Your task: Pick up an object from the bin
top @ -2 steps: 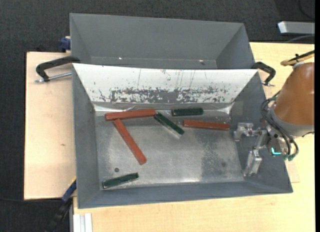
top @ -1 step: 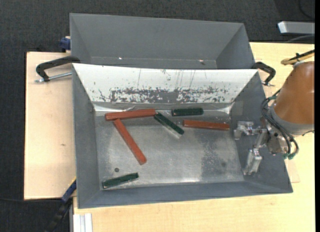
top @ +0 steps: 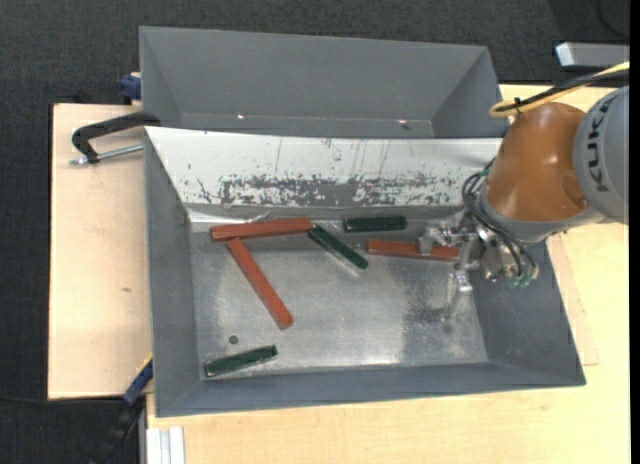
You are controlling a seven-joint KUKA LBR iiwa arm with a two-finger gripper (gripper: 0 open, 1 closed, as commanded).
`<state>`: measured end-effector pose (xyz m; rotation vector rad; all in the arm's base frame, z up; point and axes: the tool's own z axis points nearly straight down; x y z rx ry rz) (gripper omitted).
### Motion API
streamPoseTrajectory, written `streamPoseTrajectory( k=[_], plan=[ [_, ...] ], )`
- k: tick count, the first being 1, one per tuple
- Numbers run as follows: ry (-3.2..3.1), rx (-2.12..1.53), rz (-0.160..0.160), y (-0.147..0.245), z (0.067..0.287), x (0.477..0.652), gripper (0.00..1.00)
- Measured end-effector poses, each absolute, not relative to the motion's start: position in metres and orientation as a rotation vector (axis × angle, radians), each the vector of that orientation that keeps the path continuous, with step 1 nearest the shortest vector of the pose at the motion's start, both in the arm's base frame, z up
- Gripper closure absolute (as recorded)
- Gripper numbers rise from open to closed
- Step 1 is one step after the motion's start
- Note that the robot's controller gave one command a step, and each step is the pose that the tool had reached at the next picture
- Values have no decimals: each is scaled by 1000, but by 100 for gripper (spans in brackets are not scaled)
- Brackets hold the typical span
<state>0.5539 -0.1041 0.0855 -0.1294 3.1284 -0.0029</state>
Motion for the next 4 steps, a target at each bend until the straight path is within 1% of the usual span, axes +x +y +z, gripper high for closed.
streamPoseTrajectory(
  k=[1,2,3,4],
  plan=[
    [3128,-158,-6,-78,57,594,0],
    [3127,230,0,-87,87,597,100],
    [3127,229,-1,-88,87,597,0],
    [3127,229,0,-88,87,597,0]
  ],
)
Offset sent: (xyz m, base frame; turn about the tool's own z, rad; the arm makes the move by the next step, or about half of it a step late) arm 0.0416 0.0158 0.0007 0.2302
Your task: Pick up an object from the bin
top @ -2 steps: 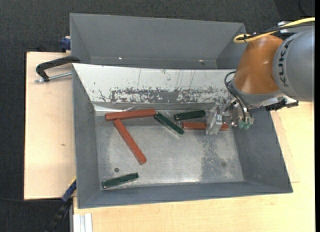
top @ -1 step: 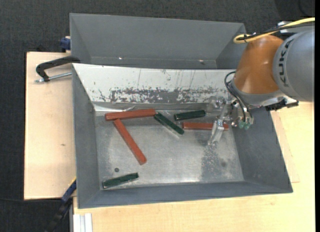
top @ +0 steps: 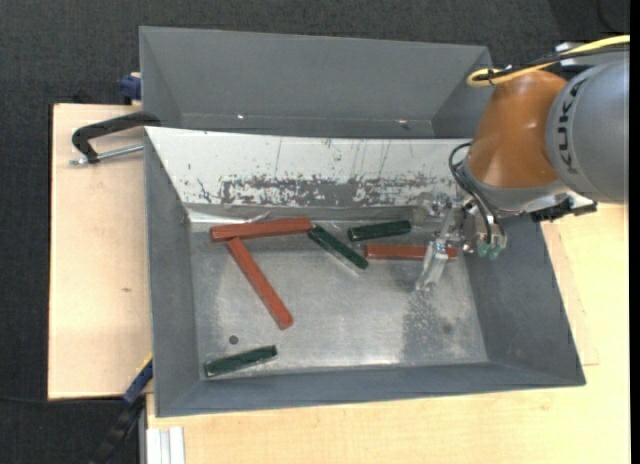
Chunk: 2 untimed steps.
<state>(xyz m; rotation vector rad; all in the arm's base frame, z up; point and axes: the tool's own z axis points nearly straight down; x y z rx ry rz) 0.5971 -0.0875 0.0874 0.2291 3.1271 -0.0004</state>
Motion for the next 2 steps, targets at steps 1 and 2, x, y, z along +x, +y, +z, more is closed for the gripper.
streamPoseTrajectory(
  k=[1,2],
  plan=[
    [3121,241,-2,-83,74,597,100],
    [3128,240,0,-82,71,595,0]
  ],
)
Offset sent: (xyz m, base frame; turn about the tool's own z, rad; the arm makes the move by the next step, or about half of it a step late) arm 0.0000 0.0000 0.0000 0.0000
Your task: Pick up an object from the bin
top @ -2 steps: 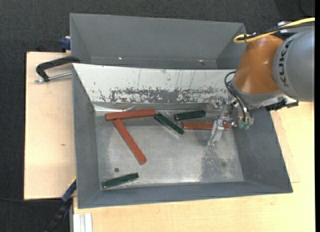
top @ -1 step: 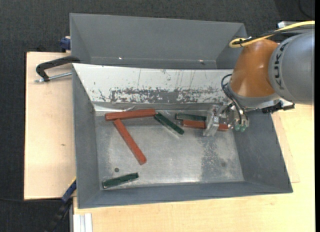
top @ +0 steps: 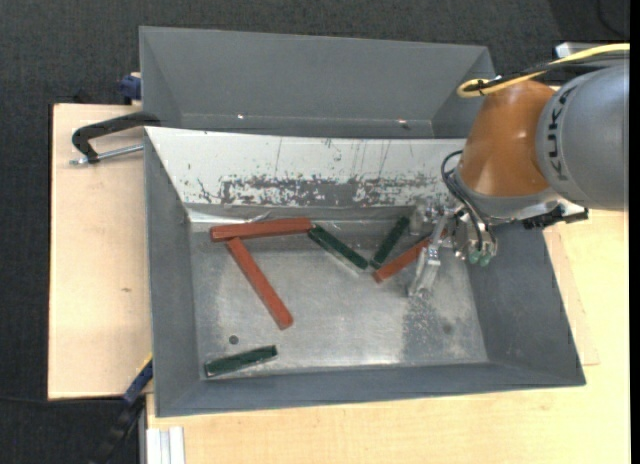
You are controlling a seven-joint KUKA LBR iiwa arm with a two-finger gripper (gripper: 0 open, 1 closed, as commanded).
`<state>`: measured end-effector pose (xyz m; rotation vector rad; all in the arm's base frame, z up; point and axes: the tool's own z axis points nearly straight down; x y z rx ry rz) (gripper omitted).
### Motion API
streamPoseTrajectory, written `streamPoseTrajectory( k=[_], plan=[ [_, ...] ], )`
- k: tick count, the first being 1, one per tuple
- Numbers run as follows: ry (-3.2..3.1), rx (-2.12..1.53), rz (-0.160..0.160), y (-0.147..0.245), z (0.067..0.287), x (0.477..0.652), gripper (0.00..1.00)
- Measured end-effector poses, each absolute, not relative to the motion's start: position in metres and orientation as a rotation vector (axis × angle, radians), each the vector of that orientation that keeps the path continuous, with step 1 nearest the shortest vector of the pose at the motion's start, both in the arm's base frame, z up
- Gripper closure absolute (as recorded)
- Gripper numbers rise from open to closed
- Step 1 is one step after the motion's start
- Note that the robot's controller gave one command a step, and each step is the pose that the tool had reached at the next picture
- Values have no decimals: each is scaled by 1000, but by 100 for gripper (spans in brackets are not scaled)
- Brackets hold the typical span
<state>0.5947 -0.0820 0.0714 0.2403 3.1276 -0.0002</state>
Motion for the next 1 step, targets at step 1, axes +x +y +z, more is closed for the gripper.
streamPoseTrajectory(
  k=[1],
  plan=[
    [3125,240,0,-82,72,595,100]
  ],
)
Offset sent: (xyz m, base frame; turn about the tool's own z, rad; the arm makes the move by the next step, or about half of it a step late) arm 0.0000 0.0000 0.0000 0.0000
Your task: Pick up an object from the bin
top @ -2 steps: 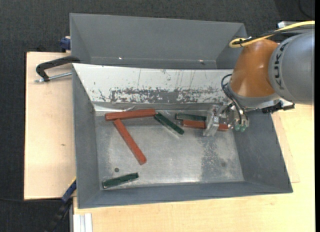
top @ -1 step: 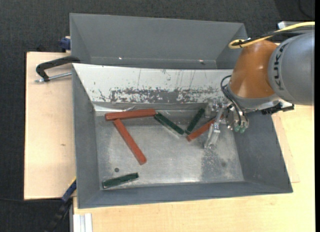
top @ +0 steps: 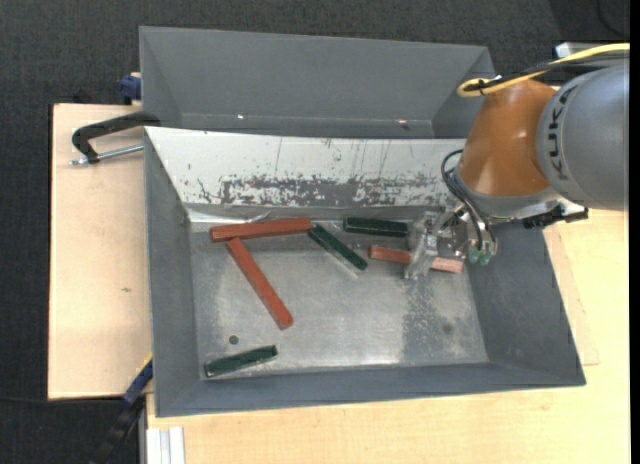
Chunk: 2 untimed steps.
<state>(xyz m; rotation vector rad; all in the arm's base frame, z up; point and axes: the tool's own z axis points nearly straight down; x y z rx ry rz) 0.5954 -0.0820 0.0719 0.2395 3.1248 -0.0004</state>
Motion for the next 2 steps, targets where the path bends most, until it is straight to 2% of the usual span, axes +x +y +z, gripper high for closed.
streamPoseTrajectory(
  k=[1,2],
  plan=[
    [3125,240,0,-82,72,595,100],
    [3119,227,0,-87,258,574,100]
  ],
)
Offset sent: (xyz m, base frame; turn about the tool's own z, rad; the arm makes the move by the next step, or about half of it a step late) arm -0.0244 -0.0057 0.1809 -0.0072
